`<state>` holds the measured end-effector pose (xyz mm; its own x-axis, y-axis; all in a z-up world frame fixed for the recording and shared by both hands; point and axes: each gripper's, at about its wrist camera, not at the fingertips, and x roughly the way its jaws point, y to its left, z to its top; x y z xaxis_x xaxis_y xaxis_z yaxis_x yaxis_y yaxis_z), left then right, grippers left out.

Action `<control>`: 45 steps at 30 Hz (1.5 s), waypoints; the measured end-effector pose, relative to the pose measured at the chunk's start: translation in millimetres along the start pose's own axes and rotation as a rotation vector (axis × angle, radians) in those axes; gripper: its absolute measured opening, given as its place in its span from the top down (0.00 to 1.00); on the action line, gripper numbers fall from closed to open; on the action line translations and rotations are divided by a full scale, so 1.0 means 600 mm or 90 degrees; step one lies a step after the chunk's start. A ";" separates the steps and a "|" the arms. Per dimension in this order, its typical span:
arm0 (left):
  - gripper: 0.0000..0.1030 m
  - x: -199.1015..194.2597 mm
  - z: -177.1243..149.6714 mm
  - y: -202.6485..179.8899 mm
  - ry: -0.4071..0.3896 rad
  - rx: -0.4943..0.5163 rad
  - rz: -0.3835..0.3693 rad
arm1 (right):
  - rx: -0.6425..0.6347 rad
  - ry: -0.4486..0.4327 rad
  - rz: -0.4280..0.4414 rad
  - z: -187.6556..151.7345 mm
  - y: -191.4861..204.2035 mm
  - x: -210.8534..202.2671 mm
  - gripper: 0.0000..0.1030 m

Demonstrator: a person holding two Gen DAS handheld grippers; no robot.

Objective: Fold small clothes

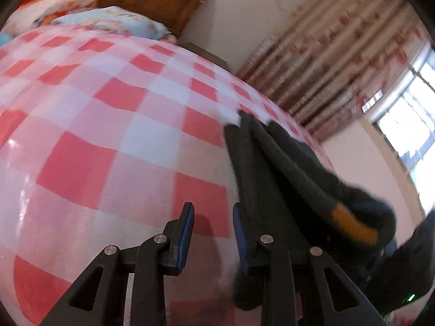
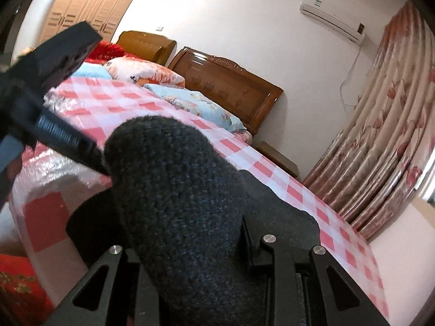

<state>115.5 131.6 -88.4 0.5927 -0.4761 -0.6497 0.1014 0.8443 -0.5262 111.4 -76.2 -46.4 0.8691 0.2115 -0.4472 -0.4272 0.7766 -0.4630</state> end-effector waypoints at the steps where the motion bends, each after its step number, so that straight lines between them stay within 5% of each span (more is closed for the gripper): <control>1: 0.74 0.009 -0.004 -0.012 0.012 0.021 0.008 | 0.009 -0.005 -0.002 0.004 -0.005 -0.004 1.00; 4: 0.76 0.018 -0.012 -0.029 0.006 0.056 0.042 | 0.049 -0.036 -0.019 0.025 -0.037 -0.017 1.00; 8: 0.77 0.018 -0.010 -0.018 0.005 0.045 0.024 | 0.020 -0.089 -0.032 0.051 -0.029 -0.056 1.00; 12: 0.78 0.017 -0.009 -0.017 0.007 0.050 0.021 | -0.100 -0.053 0.011 0.028 0.055 -0.033 1.00; 14: 0.79 0.015 -0.006 -0.013 0.012 0.047 0.017 | -0.189 -0.012 -0.011 -0.004 0.103 -0.006 1.00; 18: 0.79 -0.021 0.007 0.014 -0.019 -0.002 0.060 | -0.227 -0.009 -0.032 -0.009 0.111 -0.002 1.00; 19: 0.80 -0.031 0.012 0.018 -0.033 -0.013 0.062 | -0.234 -0.007 -0.036 -0.010 0.115 0.000 0.93; 21: 0.80 -0.065 0.023 0.001 -0.070 -0.001 0.027 | -0.252 -0.012 -0.052 -0.015 0.124 0.003 0.92; 23: 0.80 -0.082 0.028 -0.038 -0.082 0.047 -0.013 | -0.258 -0.011 -0.059 -0.017 0.126 0.009 0.78; 24: 0.79 -0.085 0.028 -0.059 -0.081 0.073 -0.028 | -0.263 -0.008 -0.062 -0.015 0.126 0.010 0.48; 25: 0.79 -0.086 0.027 -0.084 -0.076 0.105 -0.041 | -0.271 0.001 -0.067 -0.012 0.126 0.010 0.00; 27: 0.79 -0.085 0.024 -0.115 -0.070 0.143 -0.044 | -0.288 0.022 -0.040 -0.004 0.120 -0.004 0.00; 32: 0.79 -0.095 0.017 -0.142 -0.069 0.172 -0.072 | -0.181 -0.052 0.182 -0.011 0.044 -0.139 0.00; 35: 0.78 -0.095 0.011 -0.173 -0.076 0.210 -0.101 | -0.087 -0.101 0.207 -0.040 -0.018 -0.185 0.00; 38: 0.78 -0.087 -0.010 -0.216 -0.071 0.278 -0.103 | 0.012 -0.082 0.151 -0.052 -0.082 -0.165 0.00; 39: 0.78 -0.075 -0.019 -0.228 -0.066 0.305 -0.083 | 0.054 -0.072 0.142 -0.052 -0.103 -0.151 0.93; 42: 0.78 -0.022 -0.041 -0.224 -0.044 0.345 0.006 | 0.096 -0.014 0.165 -0.066 -0.113 -0.099 1.00; 45: 0.80 0.008 -0.047 -0.181 -0.058 0.322 -0.044 | 0.028 -0.019 0.142 -0.085 -0.089 -0.064 0.95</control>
<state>84.8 30.8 -49.7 0.6363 -0.5305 -0.5600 0.5026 0.8358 -0.2207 87.9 -156.1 -43.7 0.7616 0.3977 -0.5116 -0.5990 0.7334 -0.3216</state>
